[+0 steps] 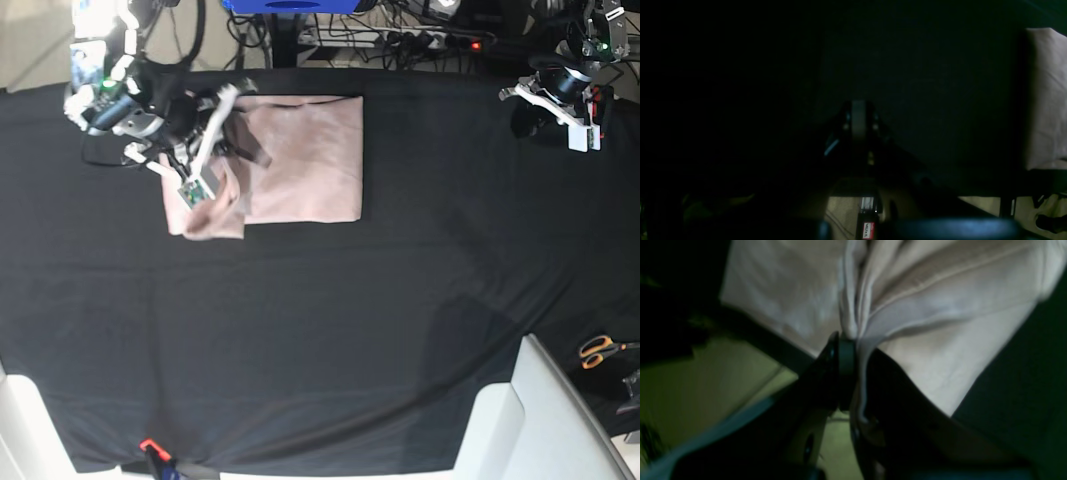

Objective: Fold the T-shirt properly
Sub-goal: 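Grasp the other strip end with the right gripper and fold it over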

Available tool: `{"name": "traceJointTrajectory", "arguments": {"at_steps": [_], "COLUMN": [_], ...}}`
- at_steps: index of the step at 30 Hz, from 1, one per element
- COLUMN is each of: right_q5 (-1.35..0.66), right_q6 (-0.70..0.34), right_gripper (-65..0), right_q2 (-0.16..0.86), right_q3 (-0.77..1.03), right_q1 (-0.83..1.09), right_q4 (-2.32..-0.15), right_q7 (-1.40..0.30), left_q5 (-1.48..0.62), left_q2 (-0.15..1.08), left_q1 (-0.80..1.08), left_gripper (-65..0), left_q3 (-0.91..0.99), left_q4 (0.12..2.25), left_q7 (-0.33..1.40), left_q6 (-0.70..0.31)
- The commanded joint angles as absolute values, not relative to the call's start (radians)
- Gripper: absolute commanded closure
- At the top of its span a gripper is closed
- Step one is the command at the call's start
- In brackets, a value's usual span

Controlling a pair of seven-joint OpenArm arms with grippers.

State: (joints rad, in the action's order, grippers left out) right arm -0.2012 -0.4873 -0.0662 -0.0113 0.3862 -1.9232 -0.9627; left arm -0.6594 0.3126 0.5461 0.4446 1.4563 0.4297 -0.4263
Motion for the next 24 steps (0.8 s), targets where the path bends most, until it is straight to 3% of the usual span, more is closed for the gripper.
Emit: {"name": "traceJointTrajectory", "arguments": {"at_steps": [1, 6, 12, 21, 24], "right_q5": [-0.217, -0.22, -0.22, -0.22, -0.22], "right_q6": [-0.467, -0.309, -0.197, -0.143, -0.143], "right_gripper": [-0.2, -0.2, -0.2, -0.2, -0.2], "right_q2": [-0.07, -0.07, -0.073, -0.07, -0.068], "right_q3": [-0.041, -0.162, -0.254, -0.328, -0.332], "right_q1": [0.384, 0.377, 0.371, 0.369, 0.34], "right_q4": [-1.945, -1.939, -1.937, -1.926, -1.89], "right_q7": [-0.934, -0.868, -0.86, -0.86, -0.862], "left_q5": [-0.657, -0.498, -0.44, -0.44, -0.44], "left_q2": [0.326, 0.286, 0.259, 0.262, 0.26], "left_q1": [0.55, 0.544, 0.542, 0.542, 0.542], "left_gripper": [0.0, 0.0, 0.0, 0.0, 0.0], "left_q3": [0.453, 0.453, 0.455, 0.455, 0.455], "left_q4": [1.468, 1.472, 1.477, 1.486, 1.486], "left_q7": [0.407, 0.407, 0.407, 0.407, 0.407], "left_q6": [-0.435, -0.435, -0.435, -0.437, -0.483]}}
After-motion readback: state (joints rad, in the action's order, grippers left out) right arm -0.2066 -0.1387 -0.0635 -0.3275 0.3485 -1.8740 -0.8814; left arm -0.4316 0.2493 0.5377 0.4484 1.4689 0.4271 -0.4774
